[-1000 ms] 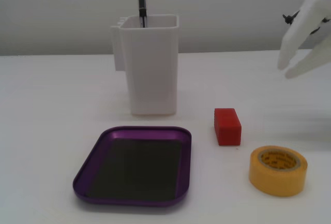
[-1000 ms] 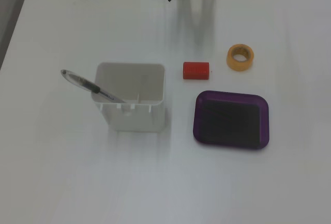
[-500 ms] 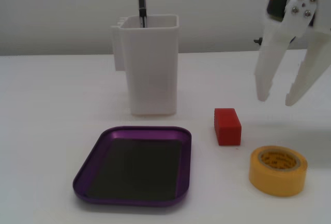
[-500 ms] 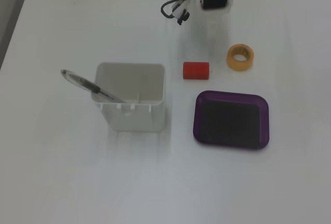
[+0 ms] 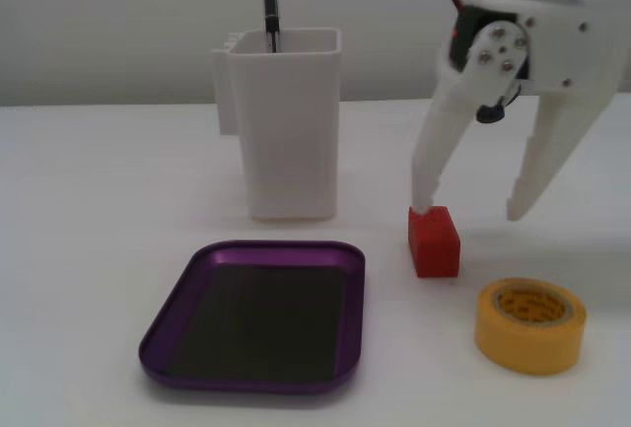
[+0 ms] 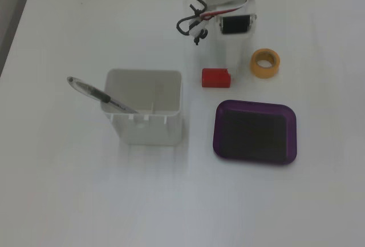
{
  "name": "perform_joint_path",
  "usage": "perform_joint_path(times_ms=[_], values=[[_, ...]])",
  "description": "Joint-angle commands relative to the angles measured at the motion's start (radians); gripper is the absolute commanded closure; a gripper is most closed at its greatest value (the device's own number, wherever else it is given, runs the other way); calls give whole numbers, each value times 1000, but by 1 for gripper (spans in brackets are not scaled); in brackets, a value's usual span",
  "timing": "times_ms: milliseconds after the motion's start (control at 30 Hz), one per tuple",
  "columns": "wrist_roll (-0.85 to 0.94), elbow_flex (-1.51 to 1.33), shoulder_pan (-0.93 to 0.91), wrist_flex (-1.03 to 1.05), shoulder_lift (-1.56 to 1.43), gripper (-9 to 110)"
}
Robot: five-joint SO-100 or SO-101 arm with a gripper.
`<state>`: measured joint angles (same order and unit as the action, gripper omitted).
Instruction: Pick up the red cube and place it in the box.
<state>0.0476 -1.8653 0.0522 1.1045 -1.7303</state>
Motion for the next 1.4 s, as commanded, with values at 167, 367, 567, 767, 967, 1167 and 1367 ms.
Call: perform_joint_path(times_ms=[167,367,567,767,967,1167,1367], values=[[0,124,-60,-3,149,81],[0,117,-58,-32,193,81],[0,110,-58,-101,235,85],[0,121,-54,-97,225,101],[-2,193,-41,-18,135,102],[2,278,100,57,-57,102],[-2,311,291,43,-132,102]])
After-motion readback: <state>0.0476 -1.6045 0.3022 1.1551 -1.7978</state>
